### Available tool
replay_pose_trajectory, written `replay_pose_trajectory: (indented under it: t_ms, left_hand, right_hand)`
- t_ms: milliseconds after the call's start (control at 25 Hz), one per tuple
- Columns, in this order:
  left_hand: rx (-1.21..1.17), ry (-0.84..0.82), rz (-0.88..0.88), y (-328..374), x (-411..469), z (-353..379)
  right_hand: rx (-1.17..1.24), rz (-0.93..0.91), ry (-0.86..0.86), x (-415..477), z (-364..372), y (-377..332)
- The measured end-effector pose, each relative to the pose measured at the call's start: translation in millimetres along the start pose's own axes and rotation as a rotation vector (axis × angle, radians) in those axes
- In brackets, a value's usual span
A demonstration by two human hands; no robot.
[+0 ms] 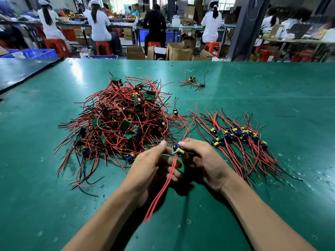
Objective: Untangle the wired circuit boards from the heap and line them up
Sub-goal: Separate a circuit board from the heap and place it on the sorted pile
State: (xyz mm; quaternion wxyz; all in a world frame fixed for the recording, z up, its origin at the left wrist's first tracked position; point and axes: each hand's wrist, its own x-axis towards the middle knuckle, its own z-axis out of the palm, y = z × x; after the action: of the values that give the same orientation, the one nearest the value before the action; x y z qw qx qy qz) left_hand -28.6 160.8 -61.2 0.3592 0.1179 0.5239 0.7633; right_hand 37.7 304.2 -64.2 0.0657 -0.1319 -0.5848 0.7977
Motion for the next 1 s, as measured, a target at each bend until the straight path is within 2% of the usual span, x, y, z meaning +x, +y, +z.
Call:
replay_pose_trajectory:
  t_ms: [240, 480, 800, 1000]
  left_hand:
    - [0.086, -0.089, -0.011, -4.4, -4.9, -0.3]
    - [0.121, -0.118, -0.017, -3.5, -4.3, -0.2]
    - [0.137, -0.057, 0.035, -5.6, -1.3, 4.8]
    - [0.253, 0.062, 0.098, -8.5, -2.7, 6.7]
  right_hand:
    - [0.02, -0.035, 0.02, -0.1, 2.0, 0.4]
    - [0.029, -0.049, 0.124, 0.4, 3.8, -4.4]
    - [0.084, -0.018, 0.046, 0.4, 8.9, 1.6]
    - [-0.111, -0.083, 0.077, -1.7, 6.1, 2.8]
